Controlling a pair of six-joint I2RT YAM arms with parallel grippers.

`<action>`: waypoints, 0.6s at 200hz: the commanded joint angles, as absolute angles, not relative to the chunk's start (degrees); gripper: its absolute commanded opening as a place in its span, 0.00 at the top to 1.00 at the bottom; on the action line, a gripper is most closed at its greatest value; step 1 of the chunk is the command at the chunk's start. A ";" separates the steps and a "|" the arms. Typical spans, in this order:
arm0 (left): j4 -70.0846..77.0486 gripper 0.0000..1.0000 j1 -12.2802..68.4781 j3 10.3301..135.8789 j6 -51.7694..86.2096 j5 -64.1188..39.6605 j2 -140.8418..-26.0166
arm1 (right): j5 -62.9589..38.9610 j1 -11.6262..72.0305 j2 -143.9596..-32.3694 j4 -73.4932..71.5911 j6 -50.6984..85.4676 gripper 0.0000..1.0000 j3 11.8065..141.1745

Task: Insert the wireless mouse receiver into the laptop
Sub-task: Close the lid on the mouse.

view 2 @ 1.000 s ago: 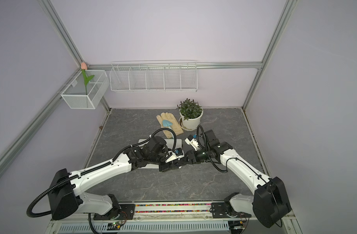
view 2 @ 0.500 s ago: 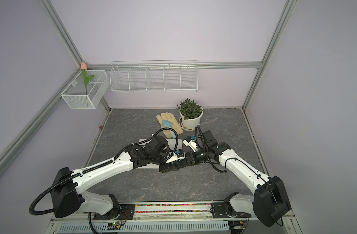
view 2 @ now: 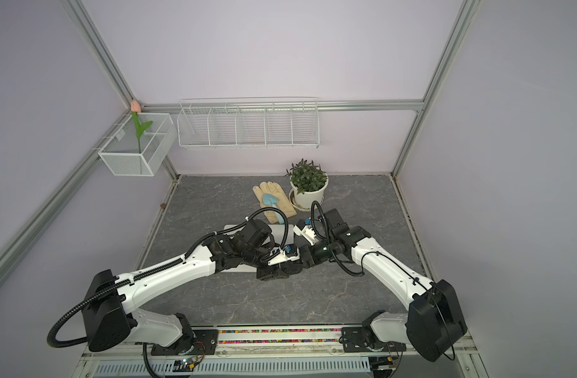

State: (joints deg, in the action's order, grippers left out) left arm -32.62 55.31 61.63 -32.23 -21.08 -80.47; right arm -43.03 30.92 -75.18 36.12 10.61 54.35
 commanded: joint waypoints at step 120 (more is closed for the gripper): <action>-25.96 0.62 55.82 62.00 -28.94 -22.89 -78.27 | -39.61 29.78 -73.42 29.33 16.02 0.43 52.37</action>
State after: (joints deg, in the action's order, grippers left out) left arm -30.68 55.33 61.60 -29.56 -20.95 -80.47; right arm -41.89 30.87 -74.67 33.26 13.04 53.98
